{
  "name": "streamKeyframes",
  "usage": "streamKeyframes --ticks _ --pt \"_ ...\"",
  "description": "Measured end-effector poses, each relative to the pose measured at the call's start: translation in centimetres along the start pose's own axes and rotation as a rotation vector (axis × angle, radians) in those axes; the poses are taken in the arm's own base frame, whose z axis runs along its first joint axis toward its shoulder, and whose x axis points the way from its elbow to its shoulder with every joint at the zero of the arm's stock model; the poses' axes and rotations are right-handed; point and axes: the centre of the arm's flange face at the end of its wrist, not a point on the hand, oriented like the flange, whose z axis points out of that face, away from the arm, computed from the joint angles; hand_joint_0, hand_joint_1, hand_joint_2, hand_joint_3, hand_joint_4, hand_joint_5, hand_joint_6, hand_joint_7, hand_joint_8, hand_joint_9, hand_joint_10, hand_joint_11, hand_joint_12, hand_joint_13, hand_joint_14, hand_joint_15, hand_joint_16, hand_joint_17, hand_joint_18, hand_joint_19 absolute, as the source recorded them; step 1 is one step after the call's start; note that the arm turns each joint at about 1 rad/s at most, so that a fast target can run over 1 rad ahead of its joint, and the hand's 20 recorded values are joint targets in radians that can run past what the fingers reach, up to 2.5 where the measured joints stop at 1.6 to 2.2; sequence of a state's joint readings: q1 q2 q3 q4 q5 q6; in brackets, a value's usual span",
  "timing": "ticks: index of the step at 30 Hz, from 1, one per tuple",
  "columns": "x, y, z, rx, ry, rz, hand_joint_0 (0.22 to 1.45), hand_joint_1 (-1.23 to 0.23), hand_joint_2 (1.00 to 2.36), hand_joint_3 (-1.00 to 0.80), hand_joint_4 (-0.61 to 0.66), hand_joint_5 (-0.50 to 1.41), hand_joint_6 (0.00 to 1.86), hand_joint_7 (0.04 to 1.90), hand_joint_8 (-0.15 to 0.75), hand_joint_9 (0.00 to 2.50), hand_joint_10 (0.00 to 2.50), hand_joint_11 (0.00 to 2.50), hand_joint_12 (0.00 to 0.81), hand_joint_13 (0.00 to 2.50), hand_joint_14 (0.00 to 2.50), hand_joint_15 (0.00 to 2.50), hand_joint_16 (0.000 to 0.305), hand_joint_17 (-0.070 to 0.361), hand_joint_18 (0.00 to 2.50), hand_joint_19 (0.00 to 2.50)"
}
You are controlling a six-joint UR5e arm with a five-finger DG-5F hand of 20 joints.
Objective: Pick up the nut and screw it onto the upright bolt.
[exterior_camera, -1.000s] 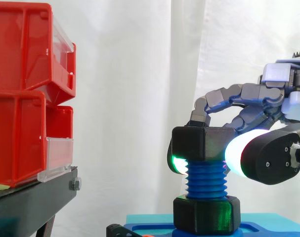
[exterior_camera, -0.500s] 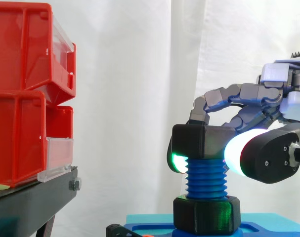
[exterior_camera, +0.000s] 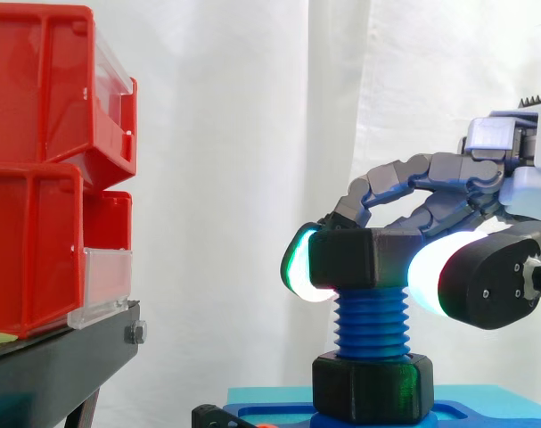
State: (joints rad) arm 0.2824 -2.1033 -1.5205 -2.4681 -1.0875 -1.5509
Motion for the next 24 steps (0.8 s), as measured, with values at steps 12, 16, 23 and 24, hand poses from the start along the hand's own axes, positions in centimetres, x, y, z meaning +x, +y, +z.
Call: streamKeyframes --ticks 12,16,23,24 --pt "-0.06 -0.57 0.18 -0.01 -0.001 -0.002 0.37 -0.35 1.0 -0.5 0.09 -0.26 0.5 0.56 0.232 0.33 0.0 0.0 0.343 0.39 0.0 0.0 0.048 0.108 0.12 0.0" --pt "-0.08 -0.62 0.21 -0.015 -0.001 -0.002 0.37 -0.34 1.0 -0.5 0.09 -0.26 0.5 0.57 0.232 0.32 0.0 0.0 0.346 0.38 0.0 0.0 0.048 0.108 0.1 0.0" --pt "-0.56 -0.4 0.54 -0.023 -0.009 0.001 0.37 -0.33 1.0 -0.5 0.1 -0.25 0.5 0.58 0.234 0.31 0.0 0.0 0.353 0.37 0.0 0.0 0.048 0.109 0.09 0.0" --pt "-0.7 -0.33 0.63 -0.025 -0.01 0.002 0.37 -0.33 1.0 -0.5 0.1 -0.25 0.5 0.59 0.234 0.31 0.0 0.0 0.353 0.37 0.0 0.0 0.048 0.109 0.09 0.0"
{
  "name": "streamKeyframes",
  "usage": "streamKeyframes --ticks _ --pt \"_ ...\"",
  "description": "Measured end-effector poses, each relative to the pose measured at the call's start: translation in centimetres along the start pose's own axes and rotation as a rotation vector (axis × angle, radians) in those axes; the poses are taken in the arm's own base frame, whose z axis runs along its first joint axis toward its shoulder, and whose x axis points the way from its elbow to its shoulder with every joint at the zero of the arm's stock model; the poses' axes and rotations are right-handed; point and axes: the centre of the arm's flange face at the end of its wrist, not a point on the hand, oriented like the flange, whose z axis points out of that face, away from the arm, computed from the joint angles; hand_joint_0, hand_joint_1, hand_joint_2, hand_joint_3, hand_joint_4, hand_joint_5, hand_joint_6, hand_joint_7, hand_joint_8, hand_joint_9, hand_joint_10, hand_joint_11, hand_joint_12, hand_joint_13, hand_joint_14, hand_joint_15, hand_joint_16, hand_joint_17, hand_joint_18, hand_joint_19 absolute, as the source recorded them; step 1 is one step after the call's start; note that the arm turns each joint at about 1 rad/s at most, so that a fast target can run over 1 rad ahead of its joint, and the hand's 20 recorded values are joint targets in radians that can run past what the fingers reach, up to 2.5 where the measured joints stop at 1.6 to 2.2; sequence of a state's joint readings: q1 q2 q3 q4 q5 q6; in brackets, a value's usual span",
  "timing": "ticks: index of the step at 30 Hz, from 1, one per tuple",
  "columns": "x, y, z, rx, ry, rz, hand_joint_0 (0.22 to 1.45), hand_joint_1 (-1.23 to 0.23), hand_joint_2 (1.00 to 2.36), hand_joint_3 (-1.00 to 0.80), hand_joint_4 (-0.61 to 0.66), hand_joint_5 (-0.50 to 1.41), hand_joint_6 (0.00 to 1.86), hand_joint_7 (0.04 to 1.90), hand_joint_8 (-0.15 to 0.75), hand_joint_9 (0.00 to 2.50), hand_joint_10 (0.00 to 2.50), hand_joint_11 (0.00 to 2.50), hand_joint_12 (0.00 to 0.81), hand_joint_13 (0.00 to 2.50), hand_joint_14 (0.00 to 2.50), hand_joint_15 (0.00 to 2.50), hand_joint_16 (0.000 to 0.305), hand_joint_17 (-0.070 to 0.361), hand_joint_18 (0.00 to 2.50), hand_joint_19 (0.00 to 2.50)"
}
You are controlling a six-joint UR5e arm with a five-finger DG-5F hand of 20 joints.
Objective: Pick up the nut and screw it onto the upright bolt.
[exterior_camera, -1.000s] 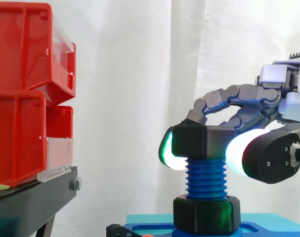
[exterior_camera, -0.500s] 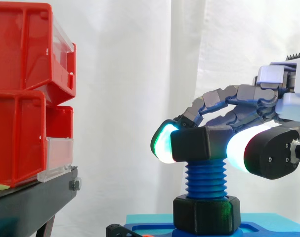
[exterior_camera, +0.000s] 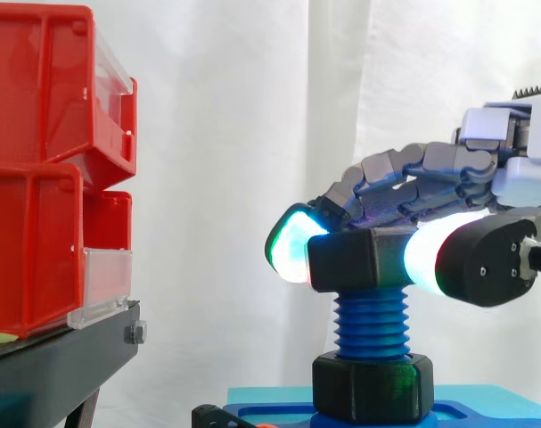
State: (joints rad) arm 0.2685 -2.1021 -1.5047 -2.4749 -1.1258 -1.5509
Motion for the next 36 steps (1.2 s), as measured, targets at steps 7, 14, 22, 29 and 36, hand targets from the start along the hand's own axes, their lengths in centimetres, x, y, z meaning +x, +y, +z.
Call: streamKeyframes --ticks 7,14,22,29,36 --pt "-0.8 0.5 0.6 -0.025 0.001 0.0 0.37 -0.33 1.0 -0.5 0.11 -0.24 0.5 0.62 0.241 0.32 0.0 0.0 0.356 0.38 0.0 0.0 0.048 0.109 0.09 0.0" --pt "-1.3 0.9 1.0 -0.045 -0.009 0.005 0.38 -0.29 1.0 -0.5 0.14 -0.22 0.5 0.67 0.245 0.33 0.0 0.0 0.357 0.38 0.0 0.0 0.048 0.108 0.08 0.0" --pt "-1.3 1.5 0.9 -0.059 -0.014 0.011 0.4 -0.27 1.0 -0.5 0.16 -0.2 0.5 0.76 0.246 0.35 0.0 0.0 0.341 0.41 0.0 0.0 0.044 0.099 0.1 0.0" --pt "-1.3 2.1 0.8 -0.068 -0.015 0.021 0.42 -0.27 1.0 -0.5 0.17 -0.19 0.5 0.81 0.244 0.36 0.0 0.0 0.33 0.42 0.0 0.0 0.041 0.093 0.13 0.0" --pt "-1.3 2.2 0.8 -0.077 -0.012 0.028 0.42 -0.27 1.0 -0.5 0.19 -0.17 0.5 0.89 0.245 0.38 0.0 0.0 0.329 0.45 0.0 0.0 0.04 0.091 0.15 0.0"
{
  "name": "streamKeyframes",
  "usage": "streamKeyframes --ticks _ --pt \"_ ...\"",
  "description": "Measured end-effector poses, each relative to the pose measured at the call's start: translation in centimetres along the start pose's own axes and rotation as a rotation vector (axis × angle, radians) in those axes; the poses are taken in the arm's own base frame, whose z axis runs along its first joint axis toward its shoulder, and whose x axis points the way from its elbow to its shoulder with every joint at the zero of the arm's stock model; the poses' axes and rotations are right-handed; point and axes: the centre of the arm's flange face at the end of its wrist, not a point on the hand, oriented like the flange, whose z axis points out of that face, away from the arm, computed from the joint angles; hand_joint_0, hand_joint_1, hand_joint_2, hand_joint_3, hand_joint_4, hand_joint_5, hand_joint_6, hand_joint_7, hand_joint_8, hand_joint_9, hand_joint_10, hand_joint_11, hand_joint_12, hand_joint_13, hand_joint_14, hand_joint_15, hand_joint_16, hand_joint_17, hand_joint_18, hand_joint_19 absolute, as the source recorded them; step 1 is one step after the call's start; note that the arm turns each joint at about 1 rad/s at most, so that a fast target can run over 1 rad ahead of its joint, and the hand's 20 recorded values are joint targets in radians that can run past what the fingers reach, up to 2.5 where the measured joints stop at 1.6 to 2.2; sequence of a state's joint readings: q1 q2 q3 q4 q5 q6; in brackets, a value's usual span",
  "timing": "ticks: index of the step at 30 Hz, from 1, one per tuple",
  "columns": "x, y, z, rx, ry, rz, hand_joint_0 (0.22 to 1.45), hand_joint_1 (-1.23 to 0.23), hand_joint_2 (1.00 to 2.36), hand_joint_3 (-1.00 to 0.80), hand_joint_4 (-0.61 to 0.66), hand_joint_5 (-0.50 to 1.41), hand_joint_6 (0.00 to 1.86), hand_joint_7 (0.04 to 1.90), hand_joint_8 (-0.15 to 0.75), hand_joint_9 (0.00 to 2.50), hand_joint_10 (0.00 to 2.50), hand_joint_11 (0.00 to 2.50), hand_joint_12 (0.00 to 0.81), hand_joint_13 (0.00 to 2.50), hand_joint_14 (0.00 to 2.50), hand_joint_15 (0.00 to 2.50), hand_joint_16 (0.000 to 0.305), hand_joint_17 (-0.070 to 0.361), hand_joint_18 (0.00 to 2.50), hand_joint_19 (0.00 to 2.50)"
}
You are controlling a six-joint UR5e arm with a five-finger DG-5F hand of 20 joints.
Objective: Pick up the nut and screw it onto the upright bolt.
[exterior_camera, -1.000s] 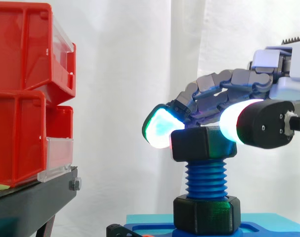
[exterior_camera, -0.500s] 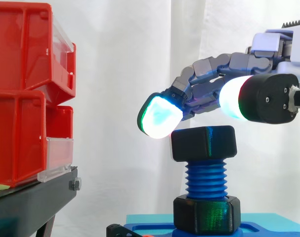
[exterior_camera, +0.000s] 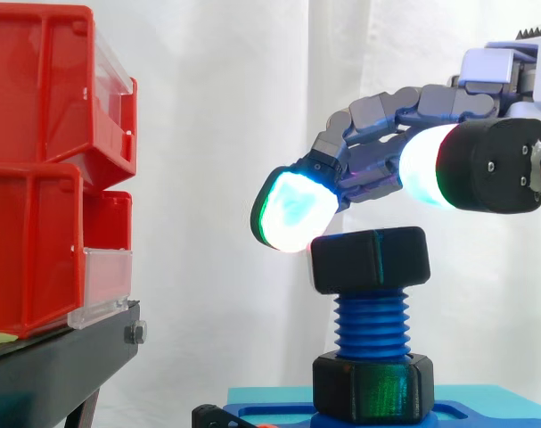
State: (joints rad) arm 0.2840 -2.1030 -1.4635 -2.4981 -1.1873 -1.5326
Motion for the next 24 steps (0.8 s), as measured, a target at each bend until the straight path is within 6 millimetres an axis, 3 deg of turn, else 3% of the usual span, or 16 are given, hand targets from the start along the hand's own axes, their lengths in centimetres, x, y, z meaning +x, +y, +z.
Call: streamKeyframes --ticks 24 --pt "0.1 -1.1 -0.1 -0.003 0.023 -0.007 0.44 -0.28 1.0 -0.5 0.23 -0.15 0.5 1.05 0.254 0.43 0.0 0.0 0.316 0.5 0.0 0.0 0.037 0.084 0.21 0.0"
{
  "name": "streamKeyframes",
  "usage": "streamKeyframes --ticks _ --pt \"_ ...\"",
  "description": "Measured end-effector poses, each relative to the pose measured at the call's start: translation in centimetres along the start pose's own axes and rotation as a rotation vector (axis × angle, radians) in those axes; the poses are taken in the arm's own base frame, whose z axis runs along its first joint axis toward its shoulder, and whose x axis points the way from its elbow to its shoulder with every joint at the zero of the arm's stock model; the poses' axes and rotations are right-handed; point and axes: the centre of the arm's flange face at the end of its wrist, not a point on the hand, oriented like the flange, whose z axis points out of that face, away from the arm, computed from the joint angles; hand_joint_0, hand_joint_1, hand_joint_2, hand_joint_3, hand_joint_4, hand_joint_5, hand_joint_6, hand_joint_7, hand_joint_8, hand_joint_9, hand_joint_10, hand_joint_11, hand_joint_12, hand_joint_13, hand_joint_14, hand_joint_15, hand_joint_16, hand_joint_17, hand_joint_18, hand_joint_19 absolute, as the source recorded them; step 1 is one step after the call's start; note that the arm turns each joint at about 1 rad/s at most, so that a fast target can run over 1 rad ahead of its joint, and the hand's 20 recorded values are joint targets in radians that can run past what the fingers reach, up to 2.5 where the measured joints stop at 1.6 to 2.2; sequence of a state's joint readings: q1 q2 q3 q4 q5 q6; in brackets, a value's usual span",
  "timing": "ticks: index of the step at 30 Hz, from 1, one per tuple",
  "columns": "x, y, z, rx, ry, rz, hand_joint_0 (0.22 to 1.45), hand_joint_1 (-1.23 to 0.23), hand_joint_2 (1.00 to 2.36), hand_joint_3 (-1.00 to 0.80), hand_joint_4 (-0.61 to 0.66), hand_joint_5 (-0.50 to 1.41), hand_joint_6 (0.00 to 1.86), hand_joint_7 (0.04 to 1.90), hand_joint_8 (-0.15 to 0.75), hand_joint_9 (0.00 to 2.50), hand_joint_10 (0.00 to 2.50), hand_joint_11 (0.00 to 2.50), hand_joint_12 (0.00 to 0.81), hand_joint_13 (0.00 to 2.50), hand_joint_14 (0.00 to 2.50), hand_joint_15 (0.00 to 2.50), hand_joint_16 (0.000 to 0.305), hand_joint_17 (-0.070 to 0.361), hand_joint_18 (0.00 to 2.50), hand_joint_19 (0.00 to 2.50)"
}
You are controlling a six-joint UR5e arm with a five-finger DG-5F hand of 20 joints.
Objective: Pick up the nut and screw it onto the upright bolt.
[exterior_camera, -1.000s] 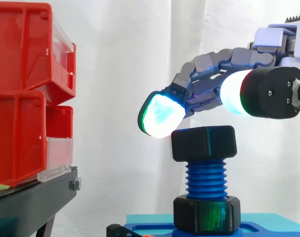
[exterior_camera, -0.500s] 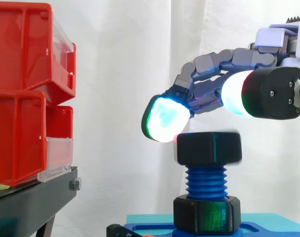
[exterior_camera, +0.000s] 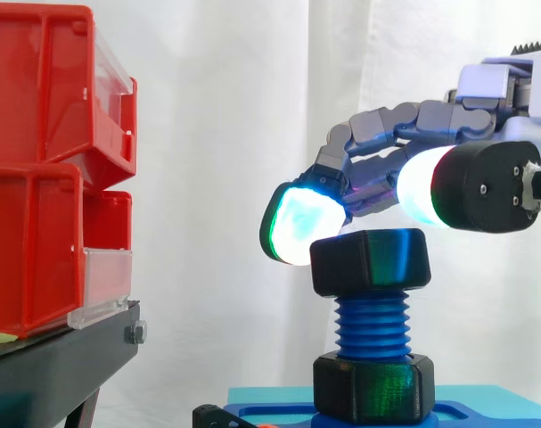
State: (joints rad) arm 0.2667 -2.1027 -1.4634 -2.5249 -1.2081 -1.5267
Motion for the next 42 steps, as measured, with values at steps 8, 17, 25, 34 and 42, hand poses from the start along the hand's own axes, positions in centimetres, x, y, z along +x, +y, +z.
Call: streamKeyframes --ticks 8,17,25,34,42 --pt "0.0 -0.6 0.0 -0.001 0.008 -0.004 0.44 -0.28 1.0 -0.5 0.23 -0.14 0.5 1.12 0.256 0.44 0.0 0.0 0.313 0.51 0.0 0.0 0.036 0.082 0.21 0.0" --pt "-0.4 -1.5 0.3 -0.005 0.014 -0.01 0.44 -0.28 1.0 -0.5 0.22 -0.13 0.5 1.16 0.257 0.46 0.0 0.0 0.309 0.53 0.0 0.0 0.035 0.08 0.23 0.0" --pt "-1.6 -2.1 0.9 -0.012 0.061 -0.029 0.45 -0.28 1.0 -0.5 0.22 -0.13 0.5 1.22 0.258 0.47 0.0 0.0 0.304 0.54 0.0 0.0 0.035 0.079 0.24 0.0" --pt "-2.6 -2.3 0.8 -0.008 0.084 -0.04 0.45 -0.28 1.0 -0.5 0.21 -0.13 0.55 1.17 0.261 0.49 0.0 0.0 0.303 0.57 0.0 0.0 0.034 0.077 0.27 0.0" --pt "-4.2 -2.3 0.7 -0.008 0.065 -0.035 0.45 -0.28 1.0 -0.5 0.2 -0.14 0.61 1.11 0.261 0.51 0.0 0.0 0.302 0.58 0.0 0.0 0.034 0.077 0.29 0.0"
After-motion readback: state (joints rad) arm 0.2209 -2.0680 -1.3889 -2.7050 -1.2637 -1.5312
